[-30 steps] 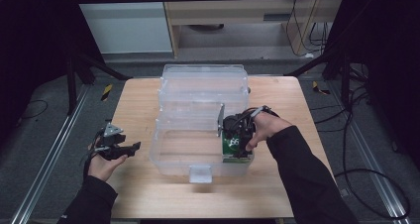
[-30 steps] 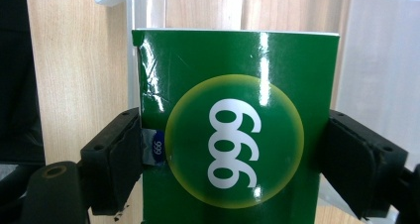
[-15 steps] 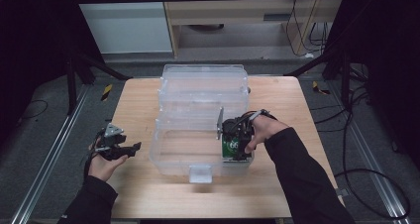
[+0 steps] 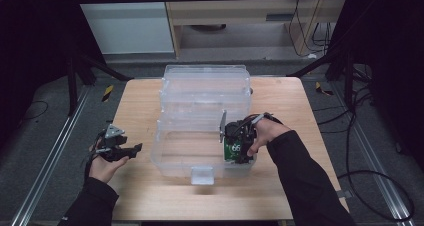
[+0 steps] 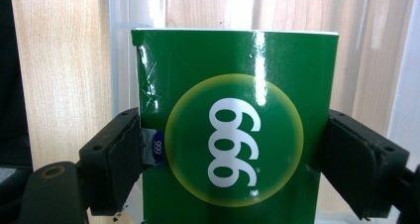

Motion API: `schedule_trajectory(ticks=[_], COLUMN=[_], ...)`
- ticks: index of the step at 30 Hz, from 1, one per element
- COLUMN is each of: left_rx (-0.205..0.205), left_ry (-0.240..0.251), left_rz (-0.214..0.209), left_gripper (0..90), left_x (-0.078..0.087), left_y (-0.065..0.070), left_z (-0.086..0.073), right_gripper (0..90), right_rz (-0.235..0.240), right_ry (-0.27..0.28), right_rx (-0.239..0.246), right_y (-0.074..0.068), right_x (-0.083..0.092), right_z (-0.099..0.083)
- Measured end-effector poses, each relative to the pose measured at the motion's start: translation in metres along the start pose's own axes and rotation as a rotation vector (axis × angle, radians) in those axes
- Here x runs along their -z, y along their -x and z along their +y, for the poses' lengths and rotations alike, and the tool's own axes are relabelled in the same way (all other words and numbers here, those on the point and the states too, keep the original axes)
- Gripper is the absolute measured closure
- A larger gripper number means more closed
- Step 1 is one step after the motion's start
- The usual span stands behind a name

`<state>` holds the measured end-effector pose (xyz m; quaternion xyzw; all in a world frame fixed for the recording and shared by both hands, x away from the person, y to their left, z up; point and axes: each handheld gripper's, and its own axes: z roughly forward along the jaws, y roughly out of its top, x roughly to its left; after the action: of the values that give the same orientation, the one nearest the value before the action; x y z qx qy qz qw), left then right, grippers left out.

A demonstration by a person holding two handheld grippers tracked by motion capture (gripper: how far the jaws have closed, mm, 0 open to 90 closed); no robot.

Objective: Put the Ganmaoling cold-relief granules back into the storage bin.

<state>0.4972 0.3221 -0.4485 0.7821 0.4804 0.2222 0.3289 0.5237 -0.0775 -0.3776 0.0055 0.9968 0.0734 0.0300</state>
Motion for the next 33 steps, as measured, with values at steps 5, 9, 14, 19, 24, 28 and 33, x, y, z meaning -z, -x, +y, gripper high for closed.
schedule_trajectory(ticks=[5,9,14,19,24,28,33], left_rx=[0.0,-0.001,-0.002,-0.002,0.0,0.004,0.0], left_ry=[-0.002,-0.002,-0.006,0.0,0.007,0.026,0.049], left_rz=[0.0,-0.001,-0.001,0.001,-0.002,-0.01,-0.025], left_gripper=[30.5,30.5,30.5,30.5,31.5,34.7,40.6], left_x=[0.0,-0.001,-0.001,0.0,0.002,0.004,0.005], left_y=[0.0,0.0,0.0,0.0,0.0,0.0,0.0], left_z=[0.0,0.0,0.0,0.0,0.001,0.002,0.002], right_gripper=[16.3,15.8,16.3,17.4,19.5,22.1,22.2], right_rz=[-0.02,-0.025,-0.038,-0.07,-0.116,-0.12,-0.122], right_ry=[-0.015,-0.012,0.066,0.088,0.146,0.198,0.209], right_rx=[-0.004,-0.012,-0.042,-0.061,-0.104,-0.146,-0.187], right_y=[-0.002,-0.002,-0.002,-0.004,-0.008,-0.014,-0.024], right_x=[-0.002,0.0,0.013,0.024,0.034,0.041,0.045], right_z=[0.002,0.002,0.0,-0.005,-0.011,-0.019,-0.028])
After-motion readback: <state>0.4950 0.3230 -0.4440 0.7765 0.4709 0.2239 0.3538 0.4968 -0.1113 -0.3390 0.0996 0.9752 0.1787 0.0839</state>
